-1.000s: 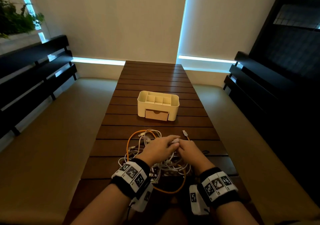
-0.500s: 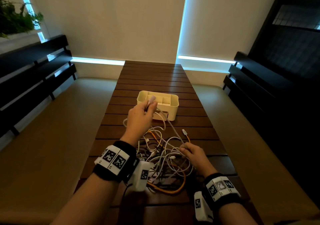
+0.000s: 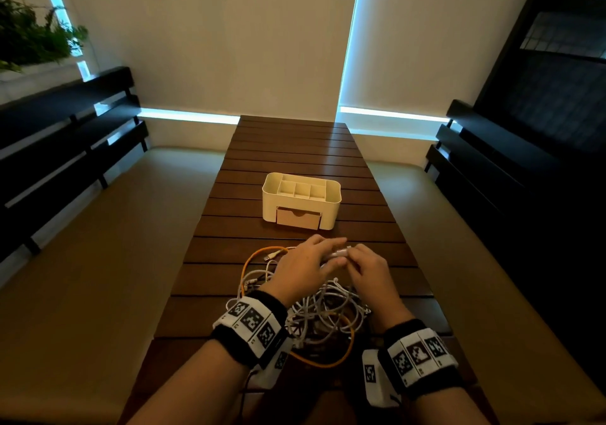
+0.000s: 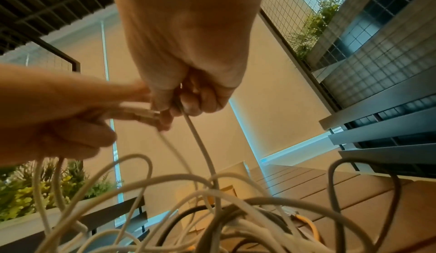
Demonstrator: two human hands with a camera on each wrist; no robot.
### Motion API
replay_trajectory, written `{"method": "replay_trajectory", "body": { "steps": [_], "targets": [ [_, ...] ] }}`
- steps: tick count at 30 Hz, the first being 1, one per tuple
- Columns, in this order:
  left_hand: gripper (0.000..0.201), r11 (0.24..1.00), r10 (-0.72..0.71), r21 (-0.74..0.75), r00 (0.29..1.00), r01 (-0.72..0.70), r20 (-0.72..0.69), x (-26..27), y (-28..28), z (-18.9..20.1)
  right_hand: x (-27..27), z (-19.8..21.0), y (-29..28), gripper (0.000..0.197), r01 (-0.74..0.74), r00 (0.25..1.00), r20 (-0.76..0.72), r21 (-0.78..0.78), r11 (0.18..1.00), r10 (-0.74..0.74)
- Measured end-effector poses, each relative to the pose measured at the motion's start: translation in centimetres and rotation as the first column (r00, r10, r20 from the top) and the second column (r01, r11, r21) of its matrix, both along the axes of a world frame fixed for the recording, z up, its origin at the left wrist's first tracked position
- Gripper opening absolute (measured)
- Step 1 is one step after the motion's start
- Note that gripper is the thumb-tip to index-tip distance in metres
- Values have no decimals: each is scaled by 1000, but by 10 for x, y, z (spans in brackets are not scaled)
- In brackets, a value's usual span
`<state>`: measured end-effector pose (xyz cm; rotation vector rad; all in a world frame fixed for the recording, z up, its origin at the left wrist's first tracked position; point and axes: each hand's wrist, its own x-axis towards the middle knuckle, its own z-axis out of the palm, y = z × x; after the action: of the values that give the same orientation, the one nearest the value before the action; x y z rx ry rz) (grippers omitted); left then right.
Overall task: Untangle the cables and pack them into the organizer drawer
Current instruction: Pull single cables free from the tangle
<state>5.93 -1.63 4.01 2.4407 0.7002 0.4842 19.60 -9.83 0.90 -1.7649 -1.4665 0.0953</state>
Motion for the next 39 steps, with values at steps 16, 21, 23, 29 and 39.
{"method": "replay_trajectory", "body": {
  "steps": [16,21,23,29,39],
  "targets": [
    [34,761,627,-242,585,-602,514,-26,32,25,25,-41,-21,15,133,959,-160,-471,872,-232],
    [38,688,722,-254,604,-680,337,-38,41,0,25,-22,-23,26,403,847,-312,-152,902,-431],
    [37,689,722,-227,624,-688,299,-41,41,-9,21,-12,-20,27,456,800,-417,-44,889,-431],
    [39,648,744,-296,667,-702,47,-53,41,-26,4,11,-11,23,183,835,-523,-35,982,-174],
    [22,583,809,-504,400,-637,430,-55,49,-8,-39,-1,-2,24,-401,916,-254,-533,745,312]
  ]
}}
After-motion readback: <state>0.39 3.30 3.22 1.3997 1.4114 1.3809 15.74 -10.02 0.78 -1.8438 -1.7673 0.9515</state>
